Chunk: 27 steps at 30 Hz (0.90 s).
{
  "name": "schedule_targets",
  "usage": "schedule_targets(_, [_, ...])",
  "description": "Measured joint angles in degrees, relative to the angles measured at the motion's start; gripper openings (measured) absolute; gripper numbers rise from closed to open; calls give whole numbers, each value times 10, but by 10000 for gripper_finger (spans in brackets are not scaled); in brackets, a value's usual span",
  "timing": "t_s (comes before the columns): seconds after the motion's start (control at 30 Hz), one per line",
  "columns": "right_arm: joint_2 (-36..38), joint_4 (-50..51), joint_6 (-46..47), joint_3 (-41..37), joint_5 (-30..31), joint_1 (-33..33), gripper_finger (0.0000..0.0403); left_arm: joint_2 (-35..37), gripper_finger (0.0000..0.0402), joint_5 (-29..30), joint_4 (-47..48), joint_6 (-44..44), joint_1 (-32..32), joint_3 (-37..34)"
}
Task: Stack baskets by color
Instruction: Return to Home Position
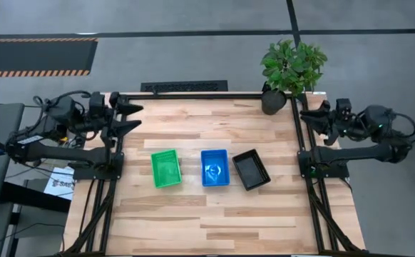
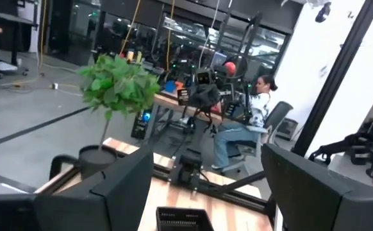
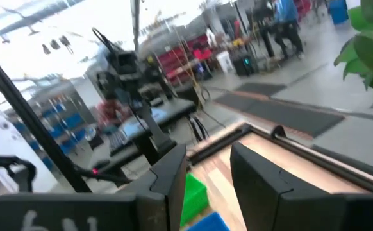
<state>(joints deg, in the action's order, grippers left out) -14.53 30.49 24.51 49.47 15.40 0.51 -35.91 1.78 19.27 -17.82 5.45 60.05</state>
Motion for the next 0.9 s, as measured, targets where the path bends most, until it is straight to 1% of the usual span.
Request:
schedule_targets(0.2, [80, -101, 23, -118, -8, 0, 146, 73, 278, 0, -28, -24, 0, -91])
schedule_targets(0.43, [143, -186, 40, -218, -51, -1, 142, 155, 278, -26, -105, -58, 0, -215])
schedule_targets(0.53, [143, -197, 40, -239, -62, -1, 142, 190, 278, -31, -136, -74, 0, -267])
schedule_targets(0.73, [138, -210, 49, -269, -67, -1, 146, 266, 278, -30, -139, -109, 0, -348])
schedule_targets(0.9, [139, -278, 61, -331, -67, -4, 142, 330, 278, -30, -139, -114, 0, -393])
